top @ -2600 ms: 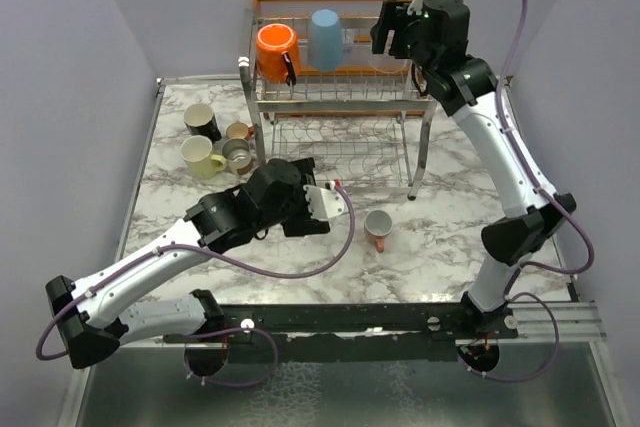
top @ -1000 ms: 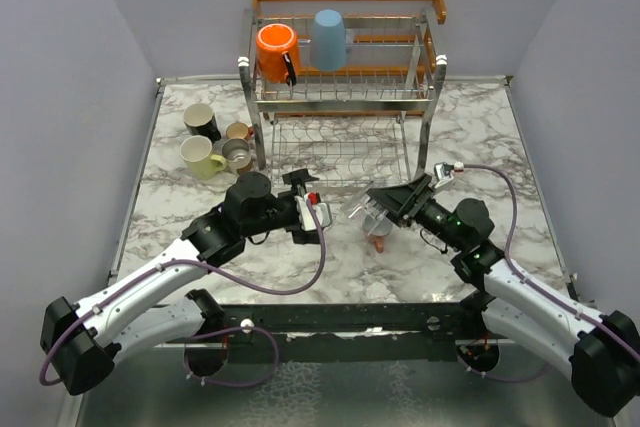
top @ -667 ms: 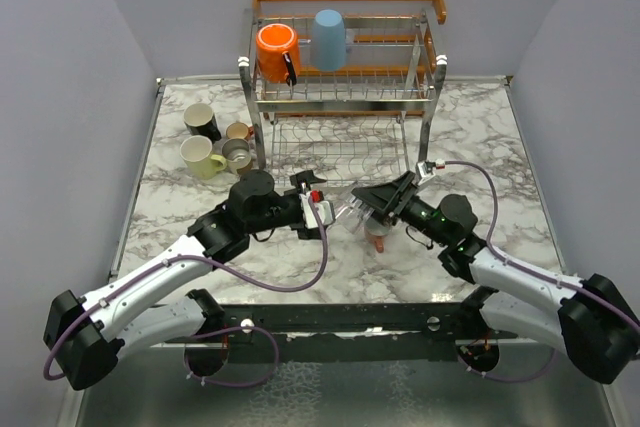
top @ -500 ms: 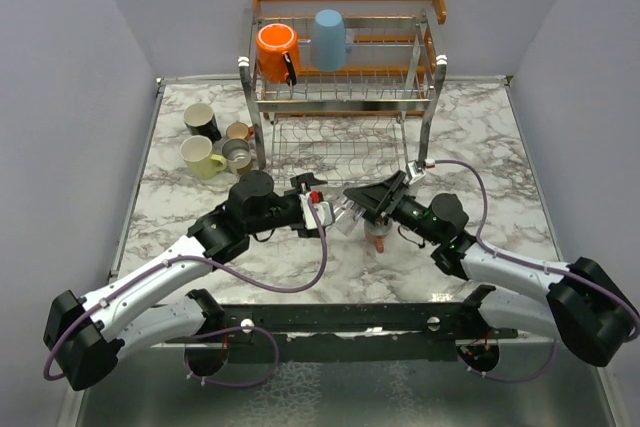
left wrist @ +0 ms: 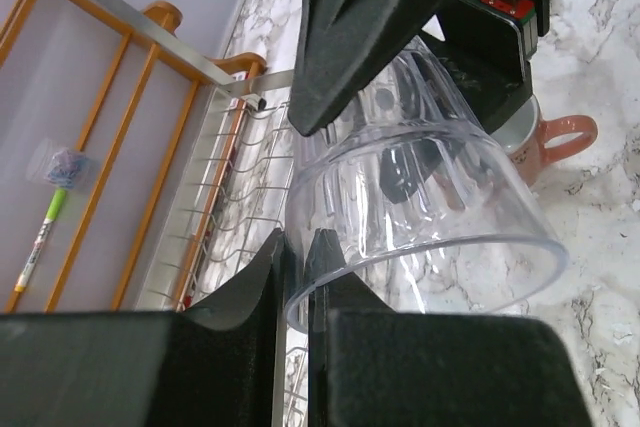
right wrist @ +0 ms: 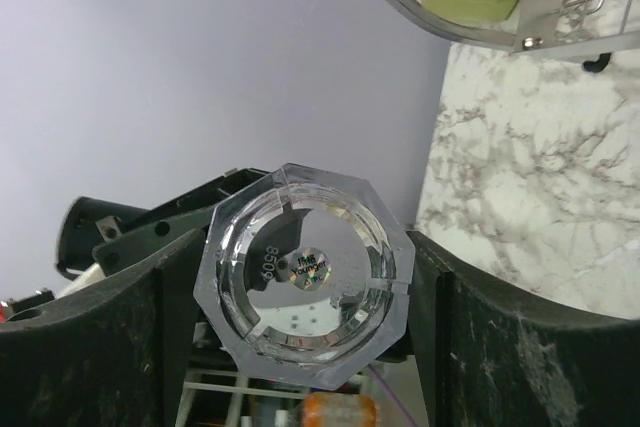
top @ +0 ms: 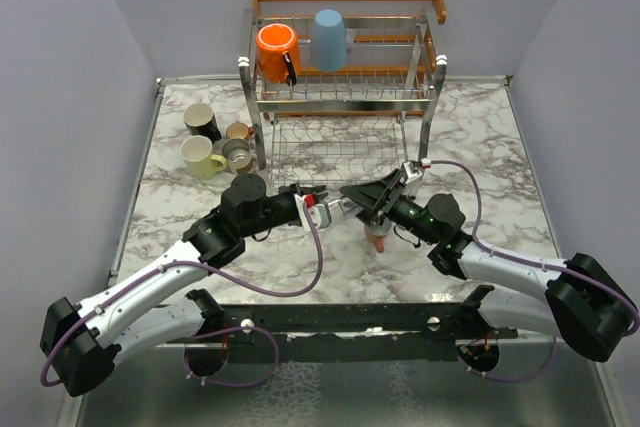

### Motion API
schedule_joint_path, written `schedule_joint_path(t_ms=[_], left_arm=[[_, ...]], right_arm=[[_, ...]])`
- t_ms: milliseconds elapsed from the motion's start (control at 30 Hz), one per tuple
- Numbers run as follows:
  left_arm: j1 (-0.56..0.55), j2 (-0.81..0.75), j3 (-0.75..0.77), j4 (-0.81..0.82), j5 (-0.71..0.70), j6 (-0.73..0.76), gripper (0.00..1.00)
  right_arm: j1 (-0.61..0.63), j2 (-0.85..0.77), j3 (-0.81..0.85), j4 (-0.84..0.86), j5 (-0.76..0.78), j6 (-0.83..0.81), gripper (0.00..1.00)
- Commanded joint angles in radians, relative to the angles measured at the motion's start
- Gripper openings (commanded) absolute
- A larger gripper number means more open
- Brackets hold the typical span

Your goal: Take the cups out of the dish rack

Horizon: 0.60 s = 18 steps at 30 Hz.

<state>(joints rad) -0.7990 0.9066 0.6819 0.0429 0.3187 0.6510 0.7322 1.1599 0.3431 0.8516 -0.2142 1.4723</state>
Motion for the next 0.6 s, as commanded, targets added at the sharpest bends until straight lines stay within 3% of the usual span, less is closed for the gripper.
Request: schedule_joint_path(t_ms=[0,100,267,433,567], left_arm=[[-0.004,0.002,0.021,-0.053,-0.061,-0.052,0.0],[-0.004,0.02,0.054,-0.093,-0.113,-0.056,0.0],[-0.003,0.011,0.089,-0.14,-0.207,-0.054,0.0],[-0.003,0.011,0.124,-0.219,-0.246,-0.038,0.0],[-0.003,0.101,0.191,-0.403,-0.224,0.004,0.0]], right_arm=[[0.007,-0.053,0.055,-0.155,0.012,-0.226,0.8],[0.002,-0.086,0.11,-0.342,0.029,-0.358,0.9],[-0.02,-0.159,0.168,-0.653,0.169,-0.524,0.99],[-0.036,-0.277,0.202,-0.838,0.322,-0.608,1.0],[-0.036,-0.348,0.247,-0.925,0.417,-0.641,1.0]])
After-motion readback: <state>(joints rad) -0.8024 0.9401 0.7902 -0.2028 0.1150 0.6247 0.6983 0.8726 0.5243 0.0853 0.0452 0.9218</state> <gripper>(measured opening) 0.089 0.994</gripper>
